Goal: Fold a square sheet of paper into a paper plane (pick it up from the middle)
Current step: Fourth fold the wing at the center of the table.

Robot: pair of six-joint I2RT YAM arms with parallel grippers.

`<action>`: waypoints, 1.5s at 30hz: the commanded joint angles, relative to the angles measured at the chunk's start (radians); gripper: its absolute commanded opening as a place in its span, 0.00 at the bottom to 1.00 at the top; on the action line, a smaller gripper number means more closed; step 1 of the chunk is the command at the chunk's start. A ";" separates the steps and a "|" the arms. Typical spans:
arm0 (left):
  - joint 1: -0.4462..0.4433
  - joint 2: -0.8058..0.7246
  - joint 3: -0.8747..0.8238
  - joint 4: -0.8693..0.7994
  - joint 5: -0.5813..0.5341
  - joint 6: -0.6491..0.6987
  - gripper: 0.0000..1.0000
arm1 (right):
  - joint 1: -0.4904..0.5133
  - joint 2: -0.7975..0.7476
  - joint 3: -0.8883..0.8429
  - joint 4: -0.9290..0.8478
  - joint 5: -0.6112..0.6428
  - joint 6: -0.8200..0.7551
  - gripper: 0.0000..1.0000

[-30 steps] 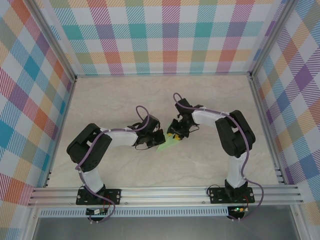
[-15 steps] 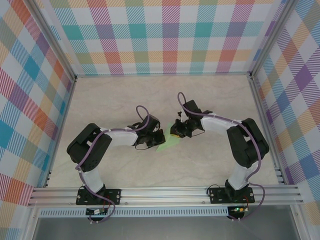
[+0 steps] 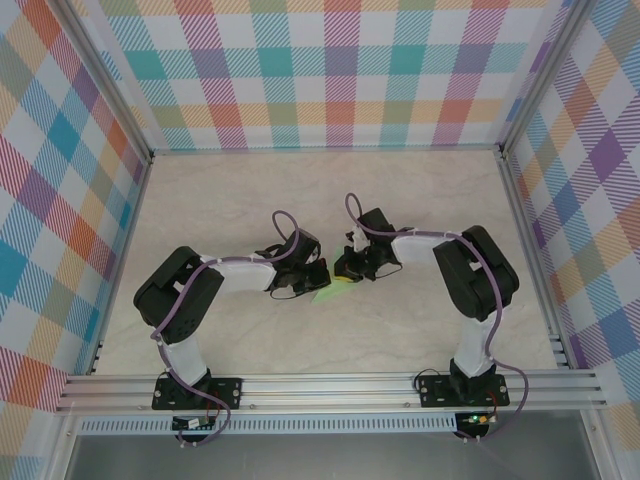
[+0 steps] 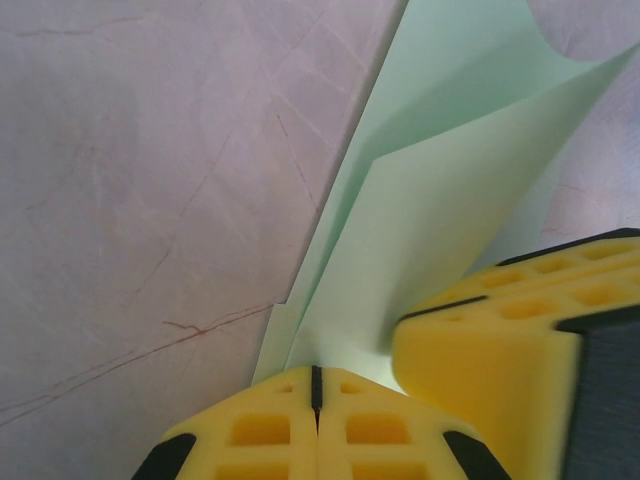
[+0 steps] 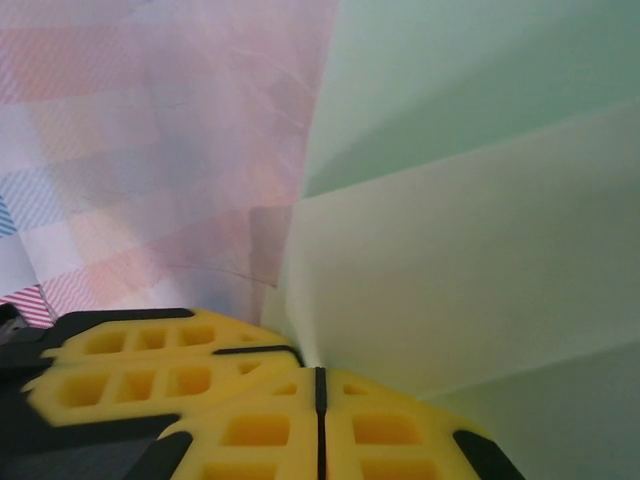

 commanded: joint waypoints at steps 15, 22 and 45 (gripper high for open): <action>0.012 0.042 -0.022 -0.170 -0.028 0.030 0.00 | -0.061 0.033 0.032 -0.017 0.138 -0.024 0.07; 0.011 0.037 -0.024 -0.174 -0.028 0.031 0.00 | -0.027 -0.032 0.024 0.026 0.114 -0.023 0.07; 0.009 0.041 -0.029 -0.207 -0.030 0.030 0.00 | -0.128 0.028 0.055 -0.019 0.195 -0.168 0.07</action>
